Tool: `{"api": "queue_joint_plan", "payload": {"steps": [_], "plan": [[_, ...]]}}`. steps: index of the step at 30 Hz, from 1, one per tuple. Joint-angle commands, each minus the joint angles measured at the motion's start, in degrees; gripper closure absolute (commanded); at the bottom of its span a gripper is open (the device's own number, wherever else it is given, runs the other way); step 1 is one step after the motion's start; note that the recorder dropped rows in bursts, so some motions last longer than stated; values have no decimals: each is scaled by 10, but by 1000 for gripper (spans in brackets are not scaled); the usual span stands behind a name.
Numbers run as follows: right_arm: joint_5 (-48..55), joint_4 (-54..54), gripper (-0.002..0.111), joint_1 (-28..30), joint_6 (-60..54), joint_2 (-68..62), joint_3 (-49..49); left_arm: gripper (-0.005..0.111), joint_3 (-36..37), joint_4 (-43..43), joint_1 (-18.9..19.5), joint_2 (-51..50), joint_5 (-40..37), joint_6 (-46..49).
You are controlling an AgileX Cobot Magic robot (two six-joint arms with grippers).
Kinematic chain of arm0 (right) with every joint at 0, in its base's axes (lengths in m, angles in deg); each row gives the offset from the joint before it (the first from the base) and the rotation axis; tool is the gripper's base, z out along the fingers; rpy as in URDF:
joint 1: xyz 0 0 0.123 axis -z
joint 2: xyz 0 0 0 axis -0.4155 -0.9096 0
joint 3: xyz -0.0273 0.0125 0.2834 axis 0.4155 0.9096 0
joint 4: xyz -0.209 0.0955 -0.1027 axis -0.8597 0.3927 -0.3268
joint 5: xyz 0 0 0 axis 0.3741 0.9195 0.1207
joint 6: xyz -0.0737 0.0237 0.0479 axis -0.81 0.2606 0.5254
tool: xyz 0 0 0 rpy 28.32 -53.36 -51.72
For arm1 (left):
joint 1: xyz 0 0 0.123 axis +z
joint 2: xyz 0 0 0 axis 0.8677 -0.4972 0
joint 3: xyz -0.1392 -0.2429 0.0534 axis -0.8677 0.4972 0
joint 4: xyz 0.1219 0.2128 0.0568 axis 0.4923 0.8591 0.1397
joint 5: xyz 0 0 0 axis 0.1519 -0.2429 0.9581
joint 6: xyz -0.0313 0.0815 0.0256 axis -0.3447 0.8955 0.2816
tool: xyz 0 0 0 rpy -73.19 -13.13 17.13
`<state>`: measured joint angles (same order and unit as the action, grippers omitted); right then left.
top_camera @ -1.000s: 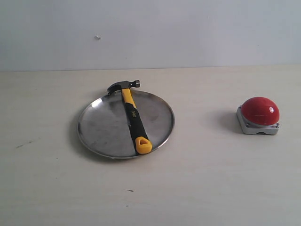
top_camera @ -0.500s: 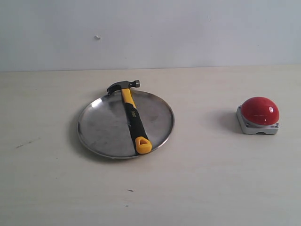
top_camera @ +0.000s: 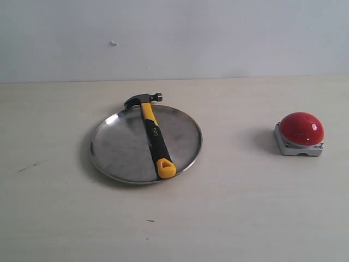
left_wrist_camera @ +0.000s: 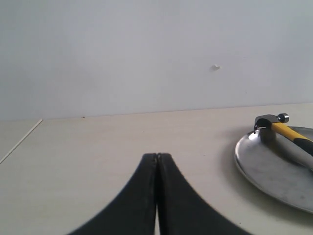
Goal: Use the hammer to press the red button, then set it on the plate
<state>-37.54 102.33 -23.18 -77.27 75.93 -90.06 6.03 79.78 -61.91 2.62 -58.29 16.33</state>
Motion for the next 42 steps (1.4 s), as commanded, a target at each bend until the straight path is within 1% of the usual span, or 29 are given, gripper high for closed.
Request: {"api": "queue_joint_plan", "payload": {"steps": [1,19,20,21,23,28,29,31,33,35,42], "plan": [[3,-5,108,13,3,2,3,107,0,-6,0,4,0,1],[-5,-20,108,13,-12,2,3,107,0,-6,0,4,0,1],[-5,-47,108,13,2,2,3,107,0,-6,0,4,0,1],[-5,-95,108,13,46,2,3,107,0,-6,0,4,0,1],[-28,-228,108,13,187,2,3,107,0,-6,0,4,0,1],[-73,-730,108,13,711,2,3,107,0,-6,0,4,0,1],[-76,-813,108,13,790,2,3,107,0,-6,0,4,0,1],[-76,-928,108,13,890,2,3,107,0,-6,0,4,0,1],[-77,-971,108,13,925,2,3,107,0,-6,0,4,0,1],[-82,-987,108,13,931,2,3,107,0,-6,0,4,0,1],[-129,-992,108,13,932,2,3,107,0,-6,0,4,0,1]]}}
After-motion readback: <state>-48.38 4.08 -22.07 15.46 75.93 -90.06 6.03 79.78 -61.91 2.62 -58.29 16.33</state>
